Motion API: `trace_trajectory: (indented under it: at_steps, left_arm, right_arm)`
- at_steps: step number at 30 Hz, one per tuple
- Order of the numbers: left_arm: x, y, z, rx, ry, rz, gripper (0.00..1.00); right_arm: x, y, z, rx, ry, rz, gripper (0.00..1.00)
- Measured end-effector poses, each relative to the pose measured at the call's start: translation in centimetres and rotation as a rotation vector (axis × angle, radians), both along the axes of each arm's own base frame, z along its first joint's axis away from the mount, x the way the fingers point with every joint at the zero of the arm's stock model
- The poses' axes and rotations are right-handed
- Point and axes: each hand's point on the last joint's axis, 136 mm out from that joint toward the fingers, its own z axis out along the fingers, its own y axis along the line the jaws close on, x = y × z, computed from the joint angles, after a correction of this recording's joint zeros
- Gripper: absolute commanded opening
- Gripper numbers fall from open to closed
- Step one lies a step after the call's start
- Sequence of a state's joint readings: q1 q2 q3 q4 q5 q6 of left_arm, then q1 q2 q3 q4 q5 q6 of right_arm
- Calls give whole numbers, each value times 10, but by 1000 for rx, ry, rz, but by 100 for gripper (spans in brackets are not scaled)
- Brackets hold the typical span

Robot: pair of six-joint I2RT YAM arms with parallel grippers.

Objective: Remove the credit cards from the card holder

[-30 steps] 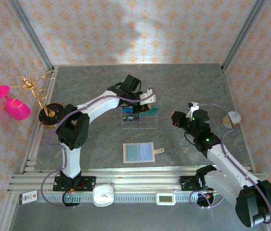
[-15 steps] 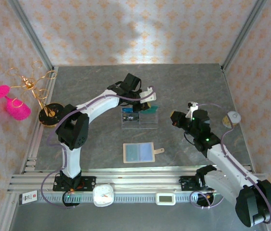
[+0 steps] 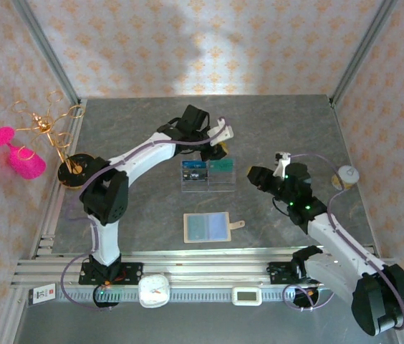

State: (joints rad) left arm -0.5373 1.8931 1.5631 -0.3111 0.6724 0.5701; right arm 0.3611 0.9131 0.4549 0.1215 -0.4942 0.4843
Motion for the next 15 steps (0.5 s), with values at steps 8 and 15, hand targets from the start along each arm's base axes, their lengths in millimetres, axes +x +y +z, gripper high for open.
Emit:
trace_trajectory:
  at_steps: [8,15]
  left_arm:
    - [-76,43,110,-567,-19,201,50]
    - [-130,106,38,-743,259,502,50]
  right_arm:
    - [-64,94,-45,-169,76,315,44]
    - [-115,162,-90,-421,91,492,44]
